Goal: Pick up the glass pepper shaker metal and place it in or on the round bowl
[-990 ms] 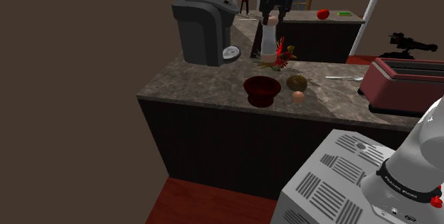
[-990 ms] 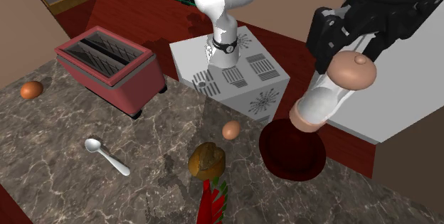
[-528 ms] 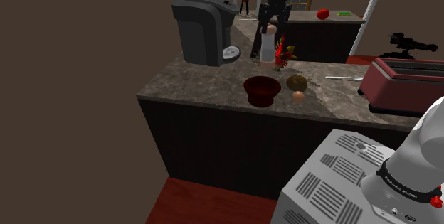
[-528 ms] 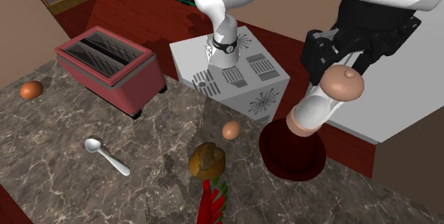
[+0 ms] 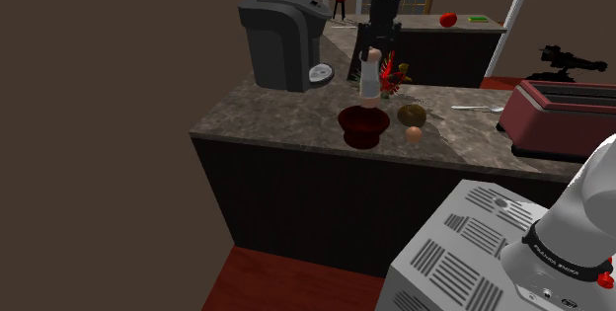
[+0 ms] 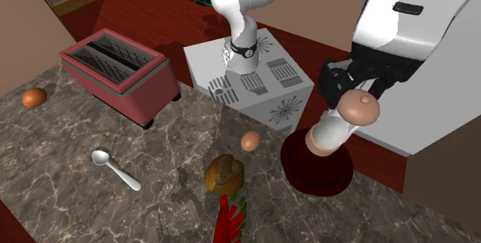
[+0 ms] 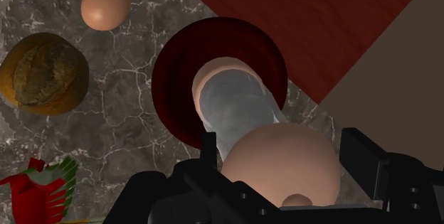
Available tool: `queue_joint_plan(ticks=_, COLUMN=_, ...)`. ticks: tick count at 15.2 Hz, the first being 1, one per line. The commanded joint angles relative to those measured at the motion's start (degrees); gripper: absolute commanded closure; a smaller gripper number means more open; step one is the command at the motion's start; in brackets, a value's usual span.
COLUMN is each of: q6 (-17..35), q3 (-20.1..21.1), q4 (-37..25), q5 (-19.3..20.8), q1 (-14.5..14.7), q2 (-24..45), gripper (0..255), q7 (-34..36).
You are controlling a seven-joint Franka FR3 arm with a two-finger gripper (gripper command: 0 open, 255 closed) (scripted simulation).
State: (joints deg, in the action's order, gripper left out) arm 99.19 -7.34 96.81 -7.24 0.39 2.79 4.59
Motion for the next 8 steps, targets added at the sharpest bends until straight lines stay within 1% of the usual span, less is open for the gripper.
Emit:
queue_joint_plan(ticks=1, q6=1.66, q3=0.0, q4=1.93, q5=0.0, q1=0.0, q2=-0.31, gripper=255, q7=-0.2)
queue_joint_plan(ticks=8, q6=6.95, q3=0.05, q4=7.05, q5=-0.19, q1=0.06, q2=-0.09, gripper=255, q7=-0.79)
